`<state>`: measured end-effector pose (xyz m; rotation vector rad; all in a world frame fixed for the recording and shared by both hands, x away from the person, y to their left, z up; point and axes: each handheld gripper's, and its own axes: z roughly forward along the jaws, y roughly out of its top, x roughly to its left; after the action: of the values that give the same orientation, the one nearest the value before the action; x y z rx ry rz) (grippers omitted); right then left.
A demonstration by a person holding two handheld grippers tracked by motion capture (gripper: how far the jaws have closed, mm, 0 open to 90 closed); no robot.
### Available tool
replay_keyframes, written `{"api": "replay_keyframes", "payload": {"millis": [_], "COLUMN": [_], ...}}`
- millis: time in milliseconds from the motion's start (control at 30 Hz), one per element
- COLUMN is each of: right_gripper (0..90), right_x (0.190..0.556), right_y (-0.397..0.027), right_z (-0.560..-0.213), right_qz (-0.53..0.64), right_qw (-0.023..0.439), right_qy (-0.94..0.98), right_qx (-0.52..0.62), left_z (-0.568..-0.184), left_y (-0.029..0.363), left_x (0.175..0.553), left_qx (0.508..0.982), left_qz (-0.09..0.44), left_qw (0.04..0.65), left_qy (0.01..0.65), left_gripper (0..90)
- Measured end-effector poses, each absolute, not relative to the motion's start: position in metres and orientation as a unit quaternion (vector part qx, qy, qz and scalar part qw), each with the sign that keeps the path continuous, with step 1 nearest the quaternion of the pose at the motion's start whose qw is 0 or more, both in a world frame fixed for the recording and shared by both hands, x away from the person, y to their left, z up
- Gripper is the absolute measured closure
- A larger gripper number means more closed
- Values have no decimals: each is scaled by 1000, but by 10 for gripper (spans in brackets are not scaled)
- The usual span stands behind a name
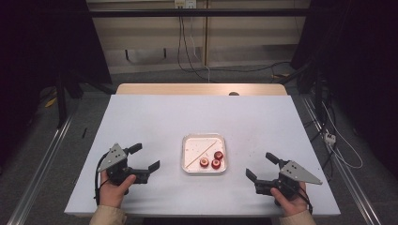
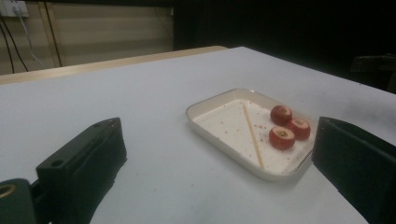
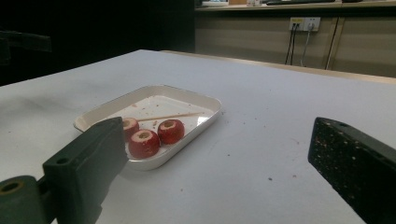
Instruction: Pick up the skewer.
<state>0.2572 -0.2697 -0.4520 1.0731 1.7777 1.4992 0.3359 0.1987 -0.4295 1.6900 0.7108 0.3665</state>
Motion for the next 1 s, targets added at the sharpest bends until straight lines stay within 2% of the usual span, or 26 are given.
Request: {"api": "replay_keyframes", "payload": {"millis": [333, 533, 767, 900, 1000], "right_gripper": [36, 38, 38, 38, 39], "right_x": [257, 257, 257, 257, 257], "right_y": [-271, -271, -272, -272, -273], "right_z": [-452, -451, -451, -450, -450], "right_qz": [563, 565, 566, 567, 567], "right_qw": [288, 285, 285, 285, 286], "right_qy": [660, 660, 659, 656, 656], "right_qx": [405, 405, 405, 408, 408], "left_z": [-420, -419, -416, -417, -417], "left_y": [160, 136, 110, 98, 91], "left_x": [340, 348, 356, 362, 367], "left_qx": [743, 748, 753, 762, 773], "left_qz": [139, 113, 109, 107, 104], "left_qw": [590, 588, 580, 569, 552], "left_qy": [285, 286, 292, 292, 295], "left_gripper": [24, 23, 25, 36, 78]}}
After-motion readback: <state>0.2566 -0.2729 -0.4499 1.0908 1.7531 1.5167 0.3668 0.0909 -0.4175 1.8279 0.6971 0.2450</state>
